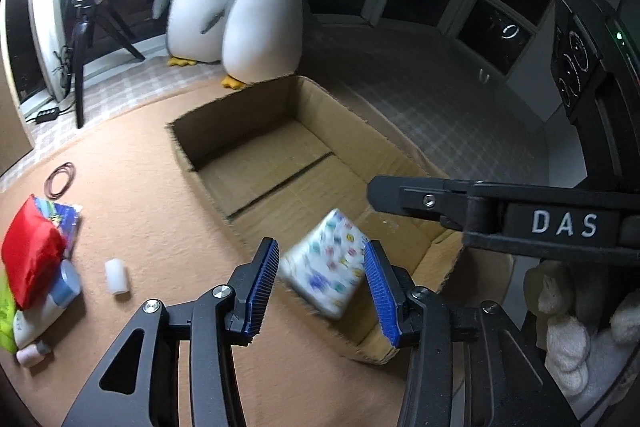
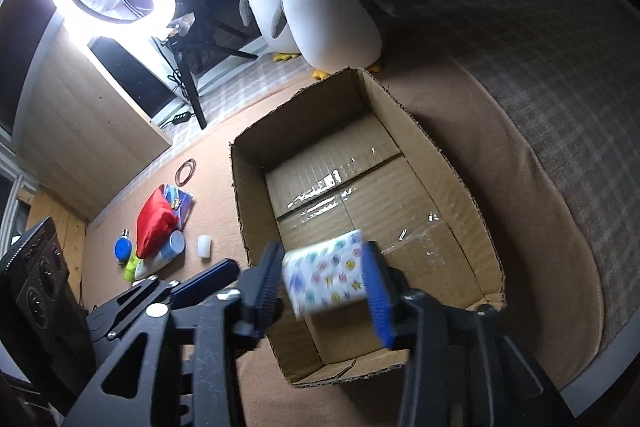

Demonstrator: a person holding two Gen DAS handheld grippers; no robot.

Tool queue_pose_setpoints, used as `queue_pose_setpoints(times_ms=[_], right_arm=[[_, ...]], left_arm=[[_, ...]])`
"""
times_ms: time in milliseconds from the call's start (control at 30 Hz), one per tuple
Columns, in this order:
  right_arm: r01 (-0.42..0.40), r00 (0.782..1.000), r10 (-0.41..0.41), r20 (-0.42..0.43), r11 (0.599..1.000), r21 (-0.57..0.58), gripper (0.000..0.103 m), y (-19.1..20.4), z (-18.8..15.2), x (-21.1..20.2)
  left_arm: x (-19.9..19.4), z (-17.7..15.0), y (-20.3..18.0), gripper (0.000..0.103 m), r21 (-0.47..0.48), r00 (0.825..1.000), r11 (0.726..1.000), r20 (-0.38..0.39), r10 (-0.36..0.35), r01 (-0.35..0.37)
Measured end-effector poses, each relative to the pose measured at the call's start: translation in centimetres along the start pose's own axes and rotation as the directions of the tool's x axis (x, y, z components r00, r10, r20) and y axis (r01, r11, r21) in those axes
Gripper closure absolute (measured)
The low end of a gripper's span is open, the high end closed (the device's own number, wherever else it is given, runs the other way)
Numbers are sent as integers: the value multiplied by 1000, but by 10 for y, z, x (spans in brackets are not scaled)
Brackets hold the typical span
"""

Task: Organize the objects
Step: 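Carry the tissue pack with the right gripper into the cardboard box and release, then move the right gripper back toward the white-and-blue sunscreen bottle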

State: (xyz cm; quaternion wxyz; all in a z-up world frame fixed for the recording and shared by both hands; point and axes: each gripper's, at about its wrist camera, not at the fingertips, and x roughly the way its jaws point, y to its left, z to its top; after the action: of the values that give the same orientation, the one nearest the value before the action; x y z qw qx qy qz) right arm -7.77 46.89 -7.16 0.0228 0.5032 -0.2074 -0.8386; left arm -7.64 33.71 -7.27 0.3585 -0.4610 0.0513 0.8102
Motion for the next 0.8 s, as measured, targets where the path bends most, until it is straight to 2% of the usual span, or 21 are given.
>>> queue_pose_setpoints(times_ms=[200,367,600,800], right_arm=[[-6,1000,6,5,1000,-30,54,18,0,2],[-33,999,33,-12,997,-63,54,40,-3,8],[-70,997,65,-49,993,-99,54,71,-11,25],[-93,994,85,-72,989,-118,54,94,-18,37]], left_arm=[[-20,-8,37,54,-53,999,997,11,50,-49],[-40,-22,84,54,-126,993,985,0,116,-115],[-70,-47,166,54,-262,979,944,-30,199,-200],[-78,-67,215,54,-342,968,906,-82,237,-250]])
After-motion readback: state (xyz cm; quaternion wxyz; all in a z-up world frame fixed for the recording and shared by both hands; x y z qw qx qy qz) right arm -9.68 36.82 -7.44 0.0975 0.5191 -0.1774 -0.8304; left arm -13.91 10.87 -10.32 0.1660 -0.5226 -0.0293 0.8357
